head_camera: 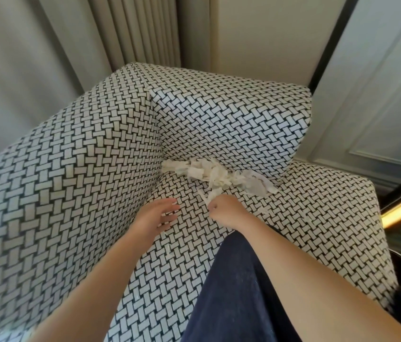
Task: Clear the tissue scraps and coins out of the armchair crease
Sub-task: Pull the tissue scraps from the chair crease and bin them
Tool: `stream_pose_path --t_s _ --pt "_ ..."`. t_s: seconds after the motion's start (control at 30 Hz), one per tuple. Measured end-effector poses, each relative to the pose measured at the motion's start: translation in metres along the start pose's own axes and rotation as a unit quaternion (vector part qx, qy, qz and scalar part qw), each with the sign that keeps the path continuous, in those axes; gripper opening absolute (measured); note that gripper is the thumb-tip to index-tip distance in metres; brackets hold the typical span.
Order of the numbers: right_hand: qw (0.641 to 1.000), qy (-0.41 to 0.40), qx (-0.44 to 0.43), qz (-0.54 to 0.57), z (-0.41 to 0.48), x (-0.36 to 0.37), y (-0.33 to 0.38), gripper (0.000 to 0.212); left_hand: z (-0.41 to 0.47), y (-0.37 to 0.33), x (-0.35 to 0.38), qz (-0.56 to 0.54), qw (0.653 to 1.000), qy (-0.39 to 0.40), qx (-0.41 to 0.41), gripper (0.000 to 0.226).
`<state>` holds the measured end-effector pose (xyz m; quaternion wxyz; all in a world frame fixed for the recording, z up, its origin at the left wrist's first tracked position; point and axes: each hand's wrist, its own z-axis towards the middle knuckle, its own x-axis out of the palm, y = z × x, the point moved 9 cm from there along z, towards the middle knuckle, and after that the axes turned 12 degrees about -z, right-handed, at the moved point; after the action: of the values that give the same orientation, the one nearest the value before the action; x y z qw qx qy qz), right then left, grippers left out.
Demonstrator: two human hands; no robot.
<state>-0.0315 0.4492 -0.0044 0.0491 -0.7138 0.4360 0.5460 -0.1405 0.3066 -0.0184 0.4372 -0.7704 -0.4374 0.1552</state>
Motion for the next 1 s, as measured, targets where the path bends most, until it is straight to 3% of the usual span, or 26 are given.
stream_pose_path --t_s 0.1,0.27,0.5,0.67,0.9,1.0 --pt "0.995 -0.077 -0.011 0.068 -0.001 -0.014 -0.005 0.027 -0.001 -0.007 -0.019 0.147 0.983 -0.065 0.087 0.024" --pt "0.977 -0.143 -0.043 0.151 -0.013 -0.035 0.004 0.014 0.000 0.002 -0.032 0.412 0.891 -0.065 0.178 0.039" --pt "0.949 -0.186 -0.042 0.253 -0.028 -0.051 0.004 0.019 0.011 0.013 -0.031 0.516 0.832 -0.081 0.185 0.018" --pt "0.922 -0.201 0.011 0.331 -0.028 -0.055 -0.011 0.020 0.012 0.012 -0.028 0.517 0.830 -0.090 0.186 0.011" --pt "0.822 -0.235 0.130 0.503 -0.023 -0.050 -0.048 0.013 0.022 -0.016 -0.005 0.385 0.895 -0.071 0.214 0.010" --pt "0.811 -0.255 0.142 0.508 -0.020 -0.050 -0.056 0.016 0.038 -0.032 0.010 0.331 0.921 -0.063 0.196 0.007"
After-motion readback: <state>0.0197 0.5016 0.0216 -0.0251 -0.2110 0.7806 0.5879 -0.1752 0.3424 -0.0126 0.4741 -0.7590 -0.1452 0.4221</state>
